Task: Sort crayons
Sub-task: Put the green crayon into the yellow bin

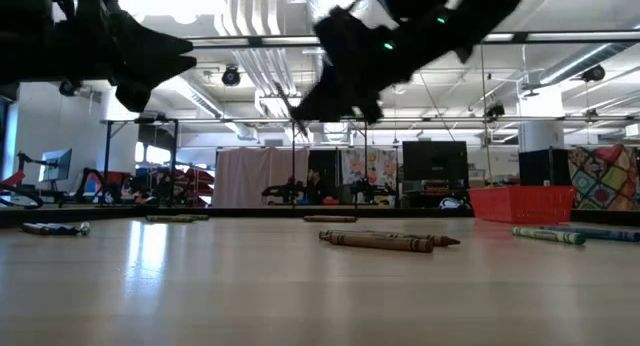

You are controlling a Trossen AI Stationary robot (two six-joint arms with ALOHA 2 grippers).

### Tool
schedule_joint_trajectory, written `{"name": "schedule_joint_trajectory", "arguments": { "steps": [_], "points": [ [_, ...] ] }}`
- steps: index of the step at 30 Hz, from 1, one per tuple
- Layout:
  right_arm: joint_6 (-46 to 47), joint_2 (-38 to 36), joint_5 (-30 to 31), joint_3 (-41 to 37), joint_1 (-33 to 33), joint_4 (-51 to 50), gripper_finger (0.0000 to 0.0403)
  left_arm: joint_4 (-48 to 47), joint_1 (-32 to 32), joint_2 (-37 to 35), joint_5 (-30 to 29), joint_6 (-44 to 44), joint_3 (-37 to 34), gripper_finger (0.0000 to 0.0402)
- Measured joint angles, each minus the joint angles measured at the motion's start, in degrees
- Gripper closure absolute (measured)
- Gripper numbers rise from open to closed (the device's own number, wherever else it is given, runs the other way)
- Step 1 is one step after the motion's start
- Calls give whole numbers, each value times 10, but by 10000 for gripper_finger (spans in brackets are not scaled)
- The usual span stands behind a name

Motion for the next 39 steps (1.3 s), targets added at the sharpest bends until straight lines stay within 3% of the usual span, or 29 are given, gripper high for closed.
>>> {"name": "schedule_joint_trajectory", "arguments": {
  "steps": [3,5,9,13,22,35,39],
  "points": [
    [-41,39,-1,72,3,-12,392,0,0,17,5,4,0,246],
    [-51,56,-1,106,4,-30,392,6,-1,31,39,2,0,231],
    [-51,70,-38,132,3,-26,392,31,-1,62,124,-3,0,208],
    [-50,75,-72,135,4,-23,392,57,-1,87,132,-3,0,204],
    [-51,76,-71,132,9,5,392,128,-4,155,135,0,3,220],
    [-55,85,-89,131,9,38,392,130,-4,291,150,16,88,248],
    [-55,86,-90,131,9,27,392,129,-4,310,167,16,100,277]
  ]
}}
